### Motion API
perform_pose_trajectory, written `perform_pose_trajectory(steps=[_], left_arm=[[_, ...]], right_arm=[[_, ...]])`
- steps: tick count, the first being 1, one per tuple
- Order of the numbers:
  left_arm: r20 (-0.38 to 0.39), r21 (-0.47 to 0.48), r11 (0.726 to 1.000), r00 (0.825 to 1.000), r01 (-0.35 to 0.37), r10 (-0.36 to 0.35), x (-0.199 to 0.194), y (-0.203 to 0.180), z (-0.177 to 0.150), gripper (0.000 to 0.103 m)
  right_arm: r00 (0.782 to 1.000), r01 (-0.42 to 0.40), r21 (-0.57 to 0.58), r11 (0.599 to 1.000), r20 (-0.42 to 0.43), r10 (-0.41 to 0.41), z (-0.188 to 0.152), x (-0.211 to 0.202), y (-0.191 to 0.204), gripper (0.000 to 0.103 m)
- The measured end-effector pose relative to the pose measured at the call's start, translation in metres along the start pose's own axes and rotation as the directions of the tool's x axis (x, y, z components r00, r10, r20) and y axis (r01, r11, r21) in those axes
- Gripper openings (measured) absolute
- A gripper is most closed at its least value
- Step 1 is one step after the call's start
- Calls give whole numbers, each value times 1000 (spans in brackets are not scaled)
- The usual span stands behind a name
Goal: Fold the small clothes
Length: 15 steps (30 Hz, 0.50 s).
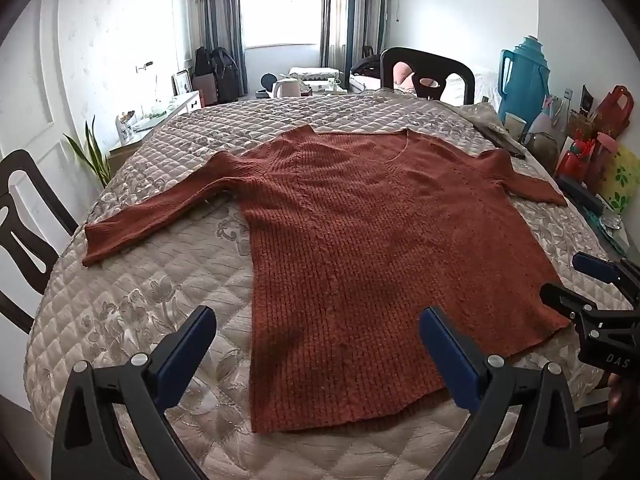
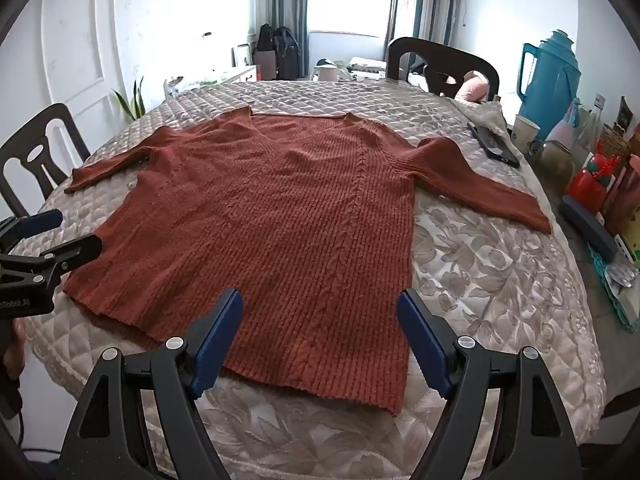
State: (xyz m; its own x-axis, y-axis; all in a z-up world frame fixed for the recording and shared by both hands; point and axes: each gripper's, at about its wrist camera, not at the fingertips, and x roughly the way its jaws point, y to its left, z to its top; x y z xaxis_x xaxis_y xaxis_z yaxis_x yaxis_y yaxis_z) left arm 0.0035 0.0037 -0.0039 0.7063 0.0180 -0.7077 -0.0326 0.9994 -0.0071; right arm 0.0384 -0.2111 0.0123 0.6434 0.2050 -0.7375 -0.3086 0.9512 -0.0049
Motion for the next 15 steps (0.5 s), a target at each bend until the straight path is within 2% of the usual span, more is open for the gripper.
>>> perform_pose_trajectory(steps=[3, 10, 15], left_arm=[[6, 8, 1000, 1000, -19, 19, 0, -1, -1, 103], [-1, 2, 1000, 1000, 7, -7, 3, 4, -1, 103], [10, 15, 1000, 1000, -2, 1, 1, 5, -1, 103]], right_arm=[[1000, -3, 3, 1000, 2, 3, 0, -2, 1, 79], [1000, -3, -1, 1000, 2, 3, 1, -3, 1, 79], [1000, -2, -1, 1000, 1, 2, 1, -2, 1, 79]])
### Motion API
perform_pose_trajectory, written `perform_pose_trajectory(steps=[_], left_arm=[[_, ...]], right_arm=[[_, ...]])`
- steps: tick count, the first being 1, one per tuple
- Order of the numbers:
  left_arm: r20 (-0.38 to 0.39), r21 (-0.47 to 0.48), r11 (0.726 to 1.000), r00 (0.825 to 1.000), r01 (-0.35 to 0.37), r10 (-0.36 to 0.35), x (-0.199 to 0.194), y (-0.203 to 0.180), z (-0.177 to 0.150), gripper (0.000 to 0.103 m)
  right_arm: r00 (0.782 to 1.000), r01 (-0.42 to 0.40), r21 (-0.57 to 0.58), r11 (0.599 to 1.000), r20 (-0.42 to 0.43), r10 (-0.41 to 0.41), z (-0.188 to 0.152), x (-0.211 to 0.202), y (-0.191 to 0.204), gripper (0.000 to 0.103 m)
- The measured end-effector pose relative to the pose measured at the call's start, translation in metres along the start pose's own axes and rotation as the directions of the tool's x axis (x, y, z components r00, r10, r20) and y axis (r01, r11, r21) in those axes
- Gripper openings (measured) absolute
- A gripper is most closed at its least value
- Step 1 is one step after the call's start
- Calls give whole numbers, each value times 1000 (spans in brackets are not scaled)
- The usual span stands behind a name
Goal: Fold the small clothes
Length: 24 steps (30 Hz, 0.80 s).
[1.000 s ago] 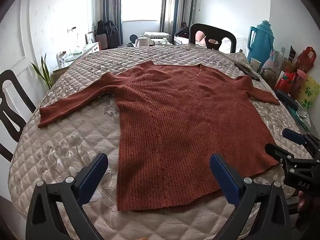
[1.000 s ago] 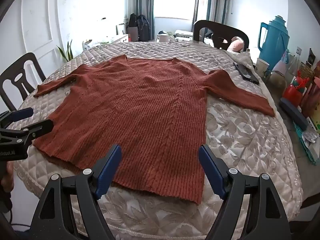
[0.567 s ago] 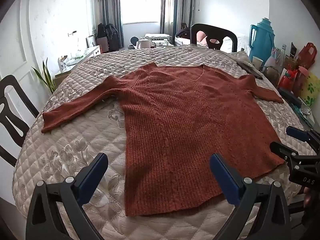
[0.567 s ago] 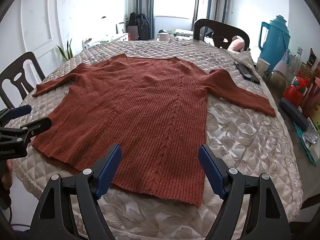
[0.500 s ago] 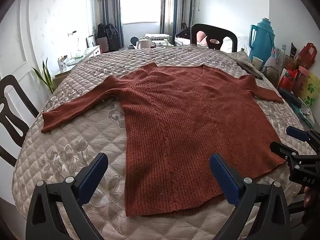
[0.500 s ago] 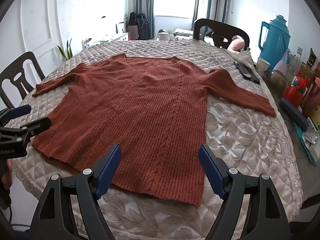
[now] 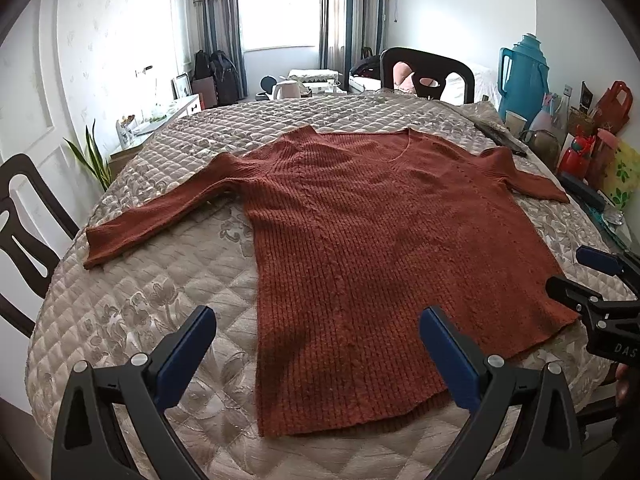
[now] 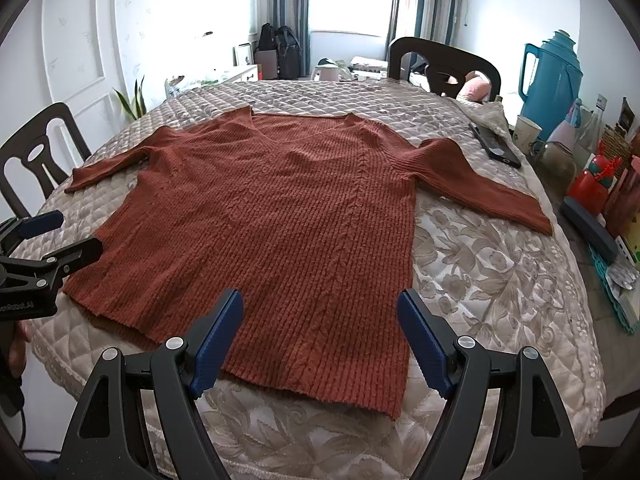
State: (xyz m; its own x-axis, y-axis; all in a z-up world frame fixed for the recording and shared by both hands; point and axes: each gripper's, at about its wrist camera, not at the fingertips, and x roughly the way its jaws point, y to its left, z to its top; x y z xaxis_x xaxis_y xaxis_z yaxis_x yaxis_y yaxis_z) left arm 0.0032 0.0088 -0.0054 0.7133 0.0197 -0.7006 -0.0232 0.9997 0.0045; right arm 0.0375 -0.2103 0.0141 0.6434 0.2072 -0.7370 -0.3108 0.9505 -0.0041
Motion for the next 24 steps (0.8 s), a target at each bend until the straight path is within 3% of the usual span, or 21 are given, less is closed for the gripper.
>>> perform_pose_trajectory(steps=[24], left_arm=[[-11, -15, 1000, 1000, 18, -18, 8, 5, 0, 103]], right_arm=[[1000, 1, 7, 1000, -17, -1, 1, 7, -6, 79]])
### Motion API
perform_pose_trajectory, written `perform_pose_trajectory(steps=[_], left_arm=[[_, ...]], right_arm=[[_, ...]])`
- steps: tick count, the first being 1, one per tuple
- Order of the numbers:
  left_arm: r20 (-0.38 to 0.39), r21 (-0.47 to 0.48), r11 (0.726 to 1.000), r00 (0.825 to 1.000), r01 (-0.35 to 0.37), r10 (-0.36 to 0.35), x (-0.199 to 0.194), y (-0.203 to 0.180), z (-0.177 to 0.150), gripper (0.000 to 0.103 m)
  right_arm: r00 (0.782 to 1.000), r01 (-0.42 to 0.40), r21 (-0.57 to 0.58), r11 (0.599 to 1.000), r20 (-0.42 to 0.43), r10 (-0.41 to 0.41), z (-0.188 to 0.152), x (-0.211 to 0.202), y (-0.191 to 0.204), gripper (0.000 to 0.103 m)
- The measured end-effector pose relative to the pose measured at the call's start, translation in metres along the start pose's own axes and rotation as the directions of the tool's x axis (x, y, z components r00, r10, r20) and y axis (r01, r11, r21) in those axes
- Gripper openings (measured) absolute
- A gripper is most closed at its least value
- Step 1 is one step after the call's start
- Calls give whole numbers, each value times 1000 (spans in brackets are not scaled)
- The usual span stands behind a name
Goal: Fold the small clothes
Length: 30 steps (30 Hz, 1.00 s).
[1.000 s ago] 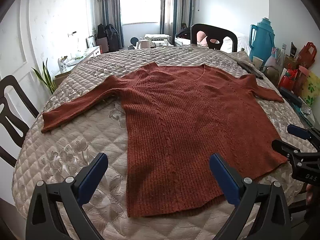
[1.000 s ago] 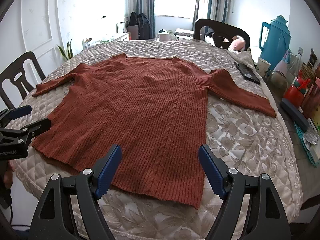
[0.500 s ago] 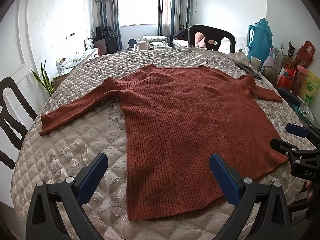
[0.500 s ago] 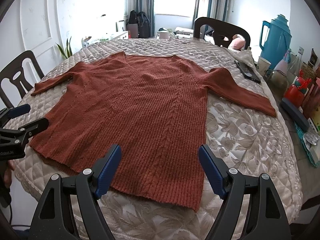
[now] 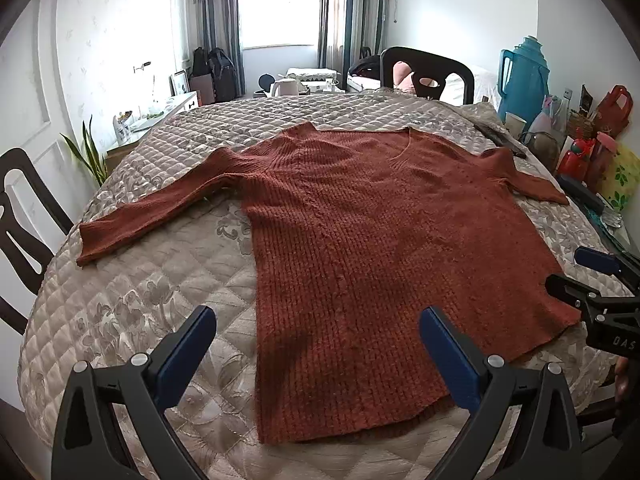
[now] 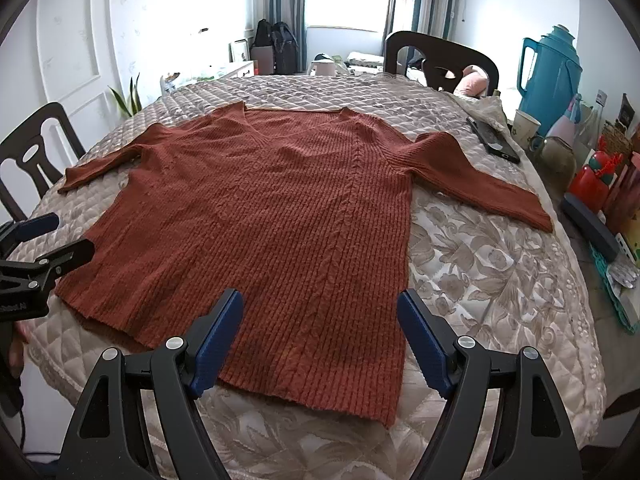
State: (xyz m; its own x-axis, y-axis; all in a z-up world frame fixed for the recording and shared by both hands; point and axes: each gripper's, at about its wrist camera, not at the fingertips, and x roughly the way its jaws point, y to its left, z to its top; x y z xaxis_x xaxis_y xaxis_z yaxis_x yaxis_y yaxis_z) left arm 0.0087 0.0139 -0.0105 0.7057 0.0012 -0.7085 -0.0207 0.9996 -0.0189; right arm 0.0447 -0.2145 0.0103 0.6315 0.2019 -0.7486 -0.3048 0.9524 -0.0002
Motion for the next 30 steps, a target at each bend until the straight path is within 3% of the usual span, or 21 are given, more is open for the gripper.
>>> perform_pose_trajectory(steps=[30], left_arm=[[-4, -33, 999, 1000, 0, 0, 3, 8, 0, 103]], right_arm=[[1000, -22, 15, 1000, -2, 22, 3, 5, -1, 79]])
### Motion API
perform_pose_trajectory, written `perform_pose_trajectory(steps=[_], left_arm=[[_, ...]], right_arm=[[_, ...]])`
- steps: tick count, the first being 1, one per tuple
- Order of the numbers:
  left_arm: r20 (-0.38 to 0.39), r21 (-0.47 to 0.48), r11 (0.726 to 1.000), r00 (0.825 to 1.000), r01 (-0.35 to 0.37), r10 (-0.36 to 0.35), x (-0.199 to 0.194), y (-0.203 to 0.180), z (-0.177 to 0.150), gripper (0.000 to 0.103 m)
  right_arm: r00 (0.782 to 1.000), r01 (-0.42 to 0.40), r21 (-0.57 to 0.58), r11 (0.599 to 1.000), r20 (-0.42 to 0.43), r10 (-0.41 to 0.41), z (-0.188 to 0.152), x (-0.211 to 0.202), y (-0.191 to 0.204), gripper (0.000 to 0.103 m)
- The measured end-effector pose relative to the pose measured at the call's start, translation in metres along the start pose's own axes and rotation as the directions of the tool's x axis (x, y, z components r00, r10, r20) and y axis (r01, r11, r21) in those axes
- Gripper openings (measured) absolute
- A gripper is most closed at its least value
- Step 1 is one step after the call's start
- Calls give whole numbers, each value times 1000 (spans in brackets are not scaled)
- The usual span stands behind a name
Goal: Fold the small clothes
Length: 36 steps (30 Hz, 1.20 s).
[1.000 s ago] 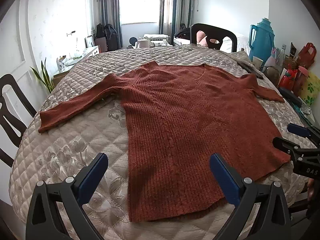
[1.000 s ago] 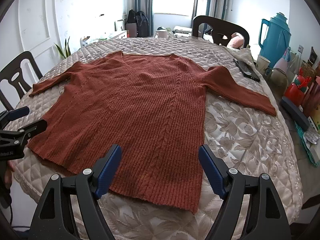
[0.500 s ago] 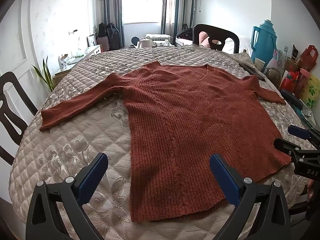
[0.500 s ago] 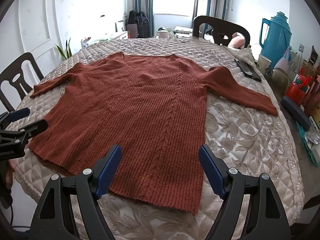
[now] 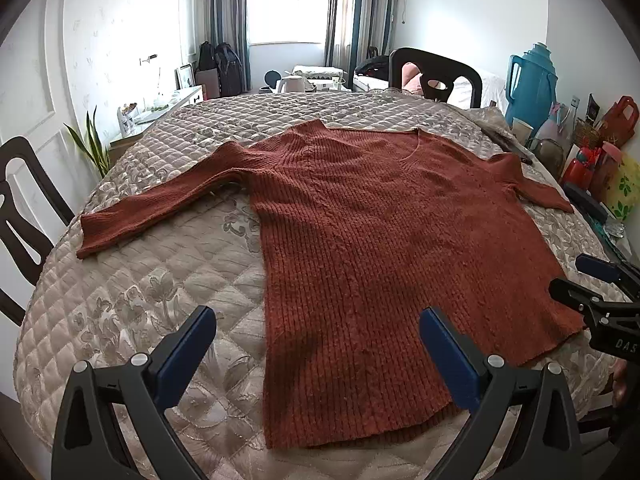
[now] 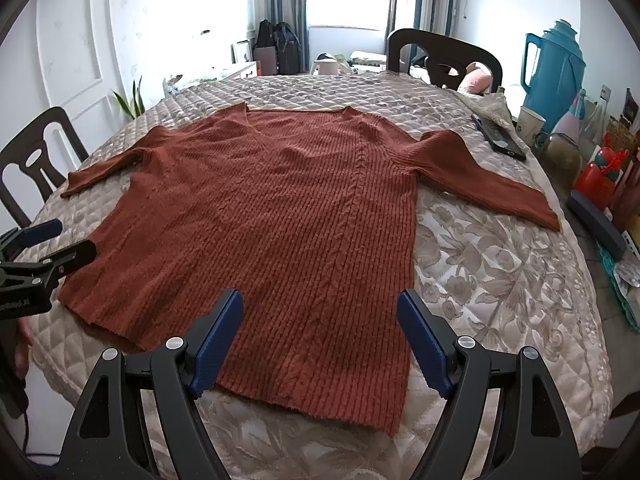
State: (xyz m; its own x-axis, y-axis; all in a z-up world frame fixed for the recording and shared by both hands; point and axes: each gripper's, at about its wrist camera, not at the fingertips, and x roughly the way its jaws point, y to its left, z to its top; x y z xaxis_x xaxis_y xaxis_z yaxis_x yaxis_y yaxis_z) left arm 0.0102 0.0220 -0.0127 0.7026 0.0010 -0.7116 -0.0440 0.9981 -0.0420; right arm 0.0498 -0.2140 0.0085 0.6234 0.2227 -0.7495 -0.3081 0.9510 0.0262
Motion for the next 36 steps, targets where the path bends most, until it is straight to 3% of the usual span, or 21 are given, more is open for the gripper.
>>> perform_pose_trajectory(steps=[36], left_arm=[[6, -83, 996, 1000, 10, -9, 20, 35, 23, 103]], right_arm=[[995, -95, 43, 994, 19, 95, 27, 21, 2, 79]])
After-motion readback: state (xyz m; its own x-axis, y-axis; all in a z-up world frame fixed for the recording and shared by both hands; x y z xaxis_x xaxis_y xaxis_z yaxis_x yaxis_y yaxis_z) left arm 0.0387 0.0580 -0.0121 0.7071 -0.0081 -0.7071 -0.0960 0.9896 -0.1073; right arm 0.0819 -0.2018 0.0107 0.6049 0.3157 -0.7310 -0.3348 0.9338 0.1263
